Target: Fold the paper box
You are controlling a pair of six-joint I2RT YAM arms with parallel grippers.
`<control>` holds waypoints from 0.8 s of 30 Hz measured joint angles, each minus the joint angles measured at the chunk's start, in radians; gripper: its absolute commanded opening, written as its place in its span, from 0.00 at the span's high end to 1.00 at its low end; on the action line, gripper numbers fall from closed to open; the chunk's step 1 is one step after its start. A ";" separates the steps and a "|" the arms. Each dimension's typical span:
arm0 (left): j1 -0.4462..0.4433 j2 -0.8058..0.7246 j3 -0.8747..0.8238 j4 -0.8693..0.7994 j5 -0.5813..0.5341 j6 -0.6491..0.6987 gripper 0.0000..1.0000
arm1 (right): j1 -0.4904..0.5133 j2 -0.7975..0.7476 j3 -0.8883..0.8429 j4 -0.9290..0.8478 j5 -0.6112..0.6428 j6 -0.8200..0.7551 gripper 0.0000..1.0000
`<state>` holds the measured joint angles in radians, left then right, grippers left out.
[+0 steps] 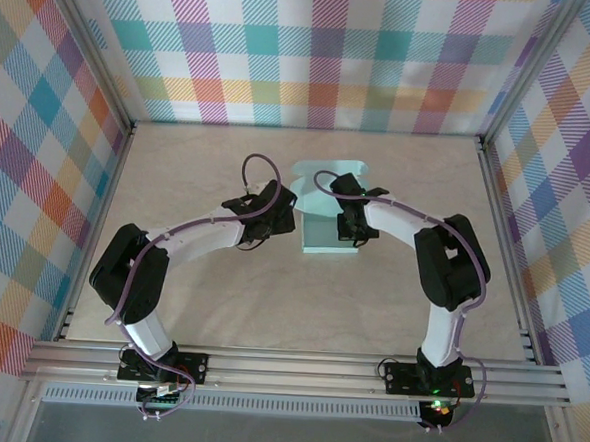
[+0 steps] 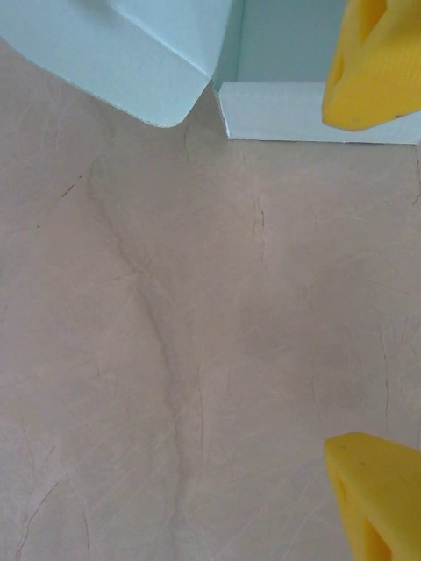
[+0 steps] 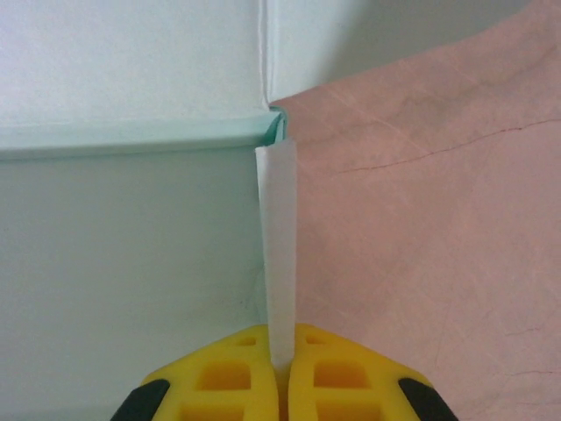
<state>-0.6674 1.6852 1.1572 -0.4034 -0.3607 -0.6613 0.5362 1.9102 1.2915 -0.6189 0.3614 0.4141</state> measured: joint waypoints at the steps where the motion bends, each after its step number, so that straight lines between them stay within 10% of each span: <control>1: 0.002 -0.001 -0.004 0.004 0.000 0.000 0.11 | 0.003 0.006 0.008 -0.008 0.013 0.000 1.00; 24: 0.021 -0.026 -0.037 0.024 0.002 0.001 0.10 | 0.008 -0.062 -0.023 0.042 0.019 0.001 0.53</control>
<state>-0.6460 1.6592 1.1202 -0.3798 -0.3592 -0.6601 0.5446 1.8481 1.2682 -0.5770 0.3801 0.4152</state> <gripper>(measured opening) 0.896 0.423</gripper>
